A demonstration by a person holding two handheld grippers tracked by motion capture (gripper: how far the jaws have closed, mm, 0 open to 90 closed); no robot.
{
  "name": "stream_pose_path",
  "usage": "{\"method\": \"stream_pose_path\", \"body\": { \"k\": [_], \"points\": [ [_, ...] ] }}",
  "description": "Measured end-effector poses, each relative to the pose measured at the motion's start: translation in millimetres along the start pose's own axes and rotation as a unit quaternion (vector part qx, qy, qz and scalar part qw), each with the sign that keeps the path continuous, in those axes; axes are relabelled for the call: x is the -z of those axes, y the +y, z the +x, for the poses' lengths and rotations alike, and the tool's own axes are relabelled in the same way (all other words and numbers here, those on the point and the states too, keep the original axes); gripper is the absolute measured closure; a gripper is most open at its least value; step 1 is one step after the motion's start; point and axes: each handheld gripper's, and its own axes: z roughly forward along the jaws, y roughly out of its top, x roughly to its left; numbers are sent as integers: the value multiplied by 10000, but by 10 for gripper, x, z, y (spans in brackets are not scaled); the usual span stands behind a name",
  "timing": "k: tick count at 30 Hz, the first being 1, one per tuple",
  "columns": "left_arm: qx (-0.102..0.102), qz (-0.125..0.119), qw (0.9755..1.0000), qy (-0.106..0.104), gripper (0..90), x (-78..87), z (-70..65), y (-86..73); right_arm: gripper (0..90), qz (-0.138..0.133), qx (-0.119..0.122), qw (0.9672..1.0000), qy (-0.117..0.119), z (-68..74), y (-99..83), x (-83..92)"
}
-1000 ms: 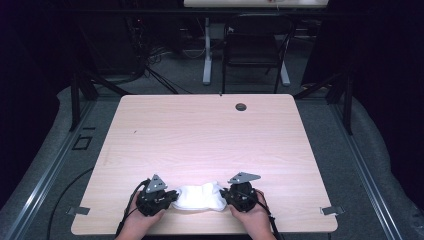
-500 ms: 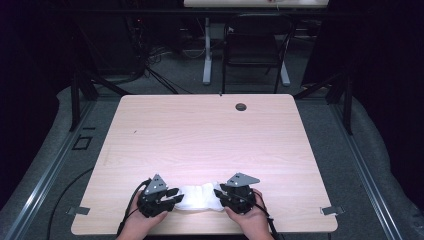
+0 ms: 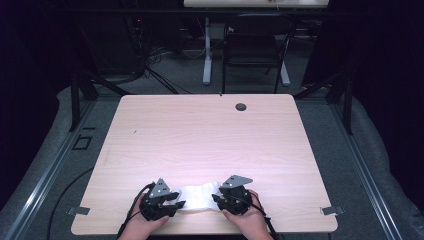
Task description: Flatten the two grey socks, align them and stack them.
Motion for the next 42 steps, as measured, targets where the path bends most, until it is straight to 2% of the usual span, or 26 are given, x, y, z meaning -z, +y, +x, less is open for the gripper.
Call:
{"method": "stream_pose_path", "body": {
  "k": [3,7,9,13,19,29,32,33,34,41,42],
  "points": [
    [35,49,10000,-44,576,-20,9,-20,615,107,1,9999,-25,-2,-22,-12],
    [134,-15,9999,-73,569,-25,32,-45,610,200,-76,9998,-29,-7,-44,-17],
    [74,-18,10000,-52,566,-27,33,-51,613,269,-76,9996,-31,-7,-52,-10],
    [-56,-64,10000,16,567,-44,18,-63,622,242,-67,9997,-67,2,-75,-19],
    [-77,-136,9999,52,569,-64,60,-56,626,226,-103,9996,-107,-12,-75,-26],
    [127,-200,9997,91,578,-136,178,22,624,130,-166,9997,-126,-86,-25,-86],
    [89,-218,9997,114,577,-163,215,49,622,138,-227,9995,-153,-113,2,-109],
    [141,-235,9996,104,577,-174,219,54,621,103,-224,9995,-173,-125,8,-120],
    [91,-232,9996,108,577,-180,239,65,620,136,-218,9995,-180,-136,19,-122],
    [380,-294,9988,69,575,-245,337,134,618,114,-423,9989,-138,-225,81,-172],
    [352,-295,9989,85,576,-252,354,144,618,108,-464,9988,-130,-242,86,-177]
  ]
}}
